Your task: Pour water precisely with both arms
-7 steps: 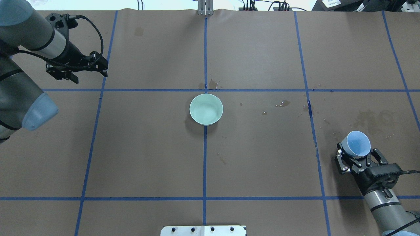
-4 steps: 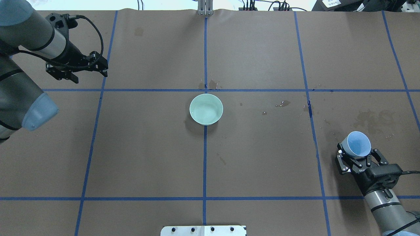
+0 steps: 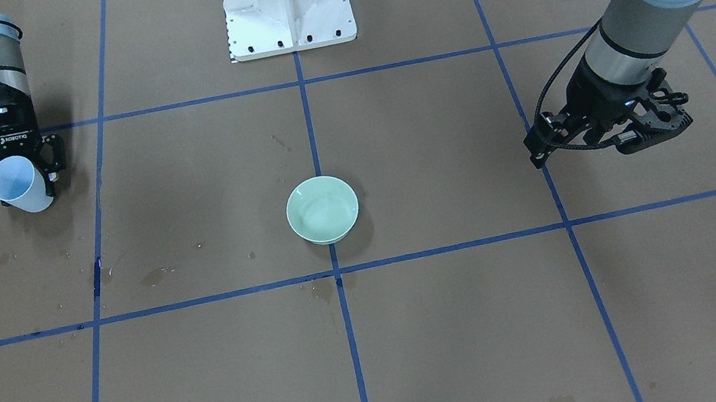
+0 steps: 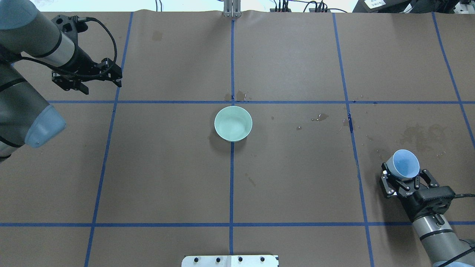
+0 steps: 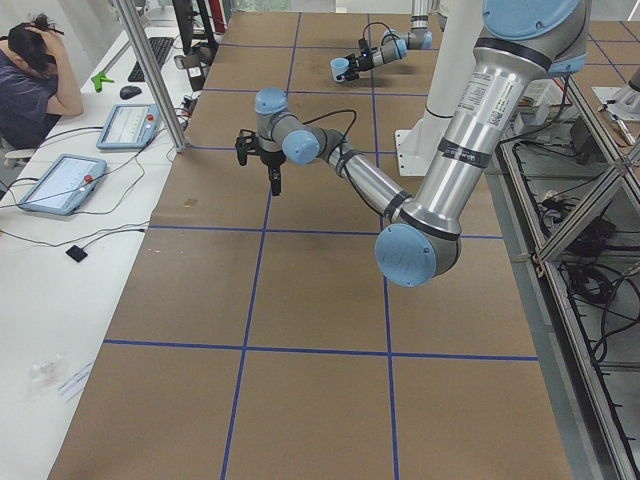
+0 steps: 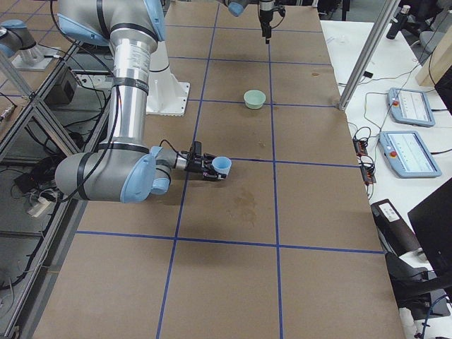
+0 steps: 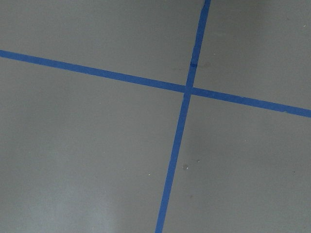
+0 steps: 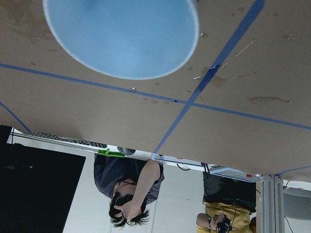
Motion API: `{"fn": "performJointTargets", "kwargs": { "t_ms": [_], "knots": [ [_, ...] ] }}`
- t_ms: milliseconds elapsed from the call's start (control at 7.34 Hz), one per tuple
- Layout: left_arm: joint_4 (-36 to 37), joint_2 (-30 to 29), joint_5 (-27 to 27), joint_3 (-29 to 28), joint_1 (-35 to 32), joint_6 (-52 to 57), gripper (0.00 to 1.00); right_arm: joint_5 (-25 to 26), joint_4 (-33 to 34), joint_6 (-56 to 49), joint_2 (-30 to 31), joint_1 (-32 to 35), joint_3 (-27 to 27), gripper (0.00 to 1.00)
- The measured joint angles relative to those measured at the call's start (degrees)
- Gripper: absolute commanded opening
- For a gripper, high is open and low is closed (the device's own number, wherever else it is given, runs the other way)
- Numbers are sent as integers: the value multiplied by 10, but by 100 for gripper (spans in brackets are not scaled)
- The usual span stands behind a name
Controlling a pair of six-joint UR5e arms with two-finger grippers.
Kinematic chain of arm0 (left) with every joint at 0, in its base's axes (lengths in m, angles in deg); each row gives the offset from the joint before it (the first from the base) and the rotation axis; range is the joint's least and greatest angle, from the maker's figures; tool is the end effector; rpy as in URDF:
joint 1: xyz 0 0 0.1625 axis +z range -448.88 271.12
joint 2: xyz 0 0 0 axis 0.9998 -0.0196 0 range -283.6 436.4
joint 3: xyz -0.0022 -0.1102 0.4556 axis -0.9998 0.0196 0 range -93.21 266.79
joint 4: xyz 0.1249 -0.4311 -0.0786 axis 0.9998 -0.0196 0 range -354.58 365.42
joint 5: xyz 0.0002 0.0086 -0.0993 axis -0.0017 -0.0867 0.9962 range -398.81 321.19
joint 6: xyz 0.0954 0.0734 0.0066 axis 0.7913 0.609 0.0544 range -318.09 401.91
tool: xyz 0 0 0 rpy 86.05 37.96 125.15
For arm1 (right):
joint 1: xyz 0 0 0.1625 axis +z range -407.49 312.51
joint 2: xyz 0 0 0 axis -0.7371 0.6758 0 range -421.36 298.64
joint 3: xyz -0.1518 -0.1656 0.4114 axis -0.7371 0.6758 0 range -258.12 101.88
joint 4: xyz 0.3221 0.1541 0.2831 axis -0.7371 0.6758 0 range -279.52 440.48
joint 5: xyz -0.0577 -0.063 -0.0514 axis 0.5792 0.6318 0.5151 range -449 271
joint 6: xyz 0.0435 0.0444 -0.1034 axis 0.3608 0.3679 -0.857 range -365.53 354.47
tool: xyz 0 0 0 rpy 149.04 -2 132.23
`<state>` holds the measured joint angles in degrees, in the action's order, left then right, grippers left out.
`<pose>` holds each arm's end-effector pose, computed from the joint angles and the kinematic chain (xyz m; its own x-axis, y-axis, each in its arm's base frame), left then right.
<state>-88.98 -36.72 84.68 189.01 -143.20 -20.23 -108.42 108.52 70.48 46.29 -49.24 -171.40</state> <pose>0.3425 -0.5916 0.3552 0.6170 -0.1910 -0.7635 0.2075 0.9753 -0.0764 -0.3842 -0.2355 0.6707 0.8198 -0.1055 0.5628 -0.5027 0.3381 0.7956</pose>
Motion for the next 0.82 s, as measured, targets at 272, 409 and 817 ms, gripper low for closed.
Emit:
{"fn": "performJointTargets", "kwargs": {
  "t_ms": [272, 409, 817],
  "knots": [
    [0, 0, 0, 0, 0, 0, 100, 1, 0, 0, 0, 0, 0, 99],
    [0, 0, 0, 0, 0, 0, 100, 1, 0, 0, 0, 0, 0, 99],
    [0, 0, 0, 1, 0, 0, 100, 1, -1, 0, 0, 0, 0, 99]
  ]
}}
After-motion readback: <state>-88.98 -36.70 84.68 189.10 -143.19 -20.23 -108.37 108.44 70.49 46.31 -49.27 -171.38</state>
